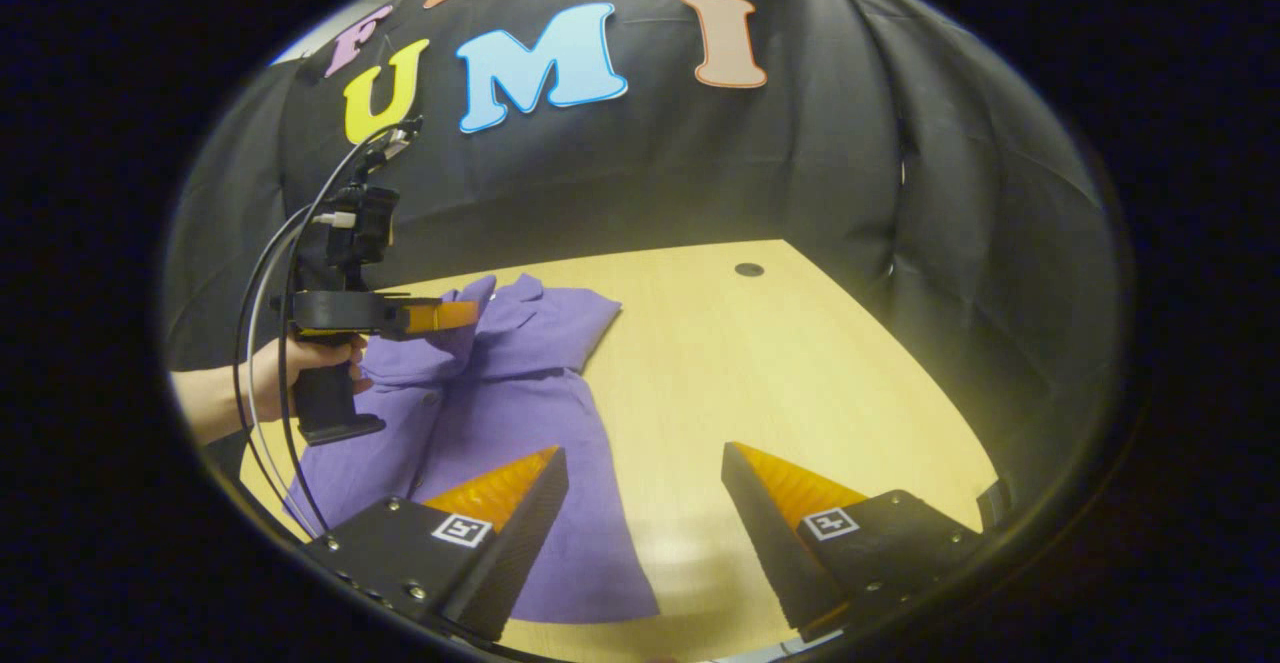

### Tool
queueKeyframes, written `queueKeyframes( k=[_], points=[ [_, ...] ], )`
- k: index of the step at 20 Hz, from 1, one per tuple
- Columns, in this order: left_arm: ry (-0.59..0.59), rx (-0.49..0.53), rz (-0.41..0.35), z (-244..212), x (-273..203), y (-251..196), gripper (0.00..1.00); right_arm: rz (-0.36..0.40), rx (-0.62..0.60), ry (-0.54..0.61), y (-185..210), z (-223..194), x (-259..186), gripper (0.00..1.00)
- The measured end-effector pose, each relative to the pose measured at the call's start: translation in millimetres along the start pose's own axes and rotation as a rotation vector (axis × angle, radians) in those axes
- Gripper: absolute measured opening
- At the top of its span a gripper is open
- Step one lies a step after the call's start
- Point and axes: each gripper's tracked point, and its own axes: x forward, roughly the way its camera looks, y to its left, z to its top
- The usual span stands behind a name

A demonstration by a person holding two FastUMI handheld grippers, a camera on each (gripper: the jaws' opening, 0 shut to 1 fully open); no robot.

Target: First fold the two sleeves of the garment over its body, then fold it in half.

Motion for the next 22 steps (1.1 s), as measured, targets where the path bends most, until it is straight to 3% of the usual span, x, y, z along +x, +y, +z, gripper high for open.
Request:
queueKeyframes(
  k=[1,2,6,8,12,13,14,17,18,19,21,22],
  points=[
    [-0.006,-0.031,0.001,-1,-5,4,0.25,-0.005,-0.008,0.011,1,-5,1,0.97],
    [-0.011,-0.054,0.004,-1,-12,8,0.43,-0.018,-0.028,0.026,2,-10,3,0.97],
    [-0.029,-0.089,0.02,-4,-37,26,0.98,-0.014,-0.05,0.044,14,-17,1,0.97],
    [-0.022,-0.11,0.028,-11,-50,36,0.93,-0.007,-0.046,0.057,22,-21,1,0.97],
    [0.004,-0.125,0.05,-32,-83,57,0.93,0.002,-0.055,0.092,36,-35,3,0.97],
    [0.014,-0.123,0.054,-41,-91,60,0.93,0.005,-0.056,0.103,39,-39,3,0.93],
    [0.028,-0.121,0.058,-50,-100,64,0.93,0.008,-0.055,0.116,41,-43,3,0.97],
    [0.068,-0.127,0.063,-80,-127,71,0.93,0.009,-0.056,0.147,47,-54,-1,0.97],
    [0.088,-0.135,0.067,-93,-139,73,0.93,0.01,-0.061,0.159,49,-57,0,0.93],
    [0.101,-0.145,0.071,-102,-150,76,0.92,0.012,-0.067,0.169,50,-61,2,0.97],
    [0.118,-0.164,0.078,-119,-166,81,0.96,0.018,-0.075,0.182,57,-68,-1,0.97],
    [0.126,-0.172,0.083,-127,-173,84,0.93,0.022,-0.076,0.188,59,-71,-4,0.97]
  ],
)
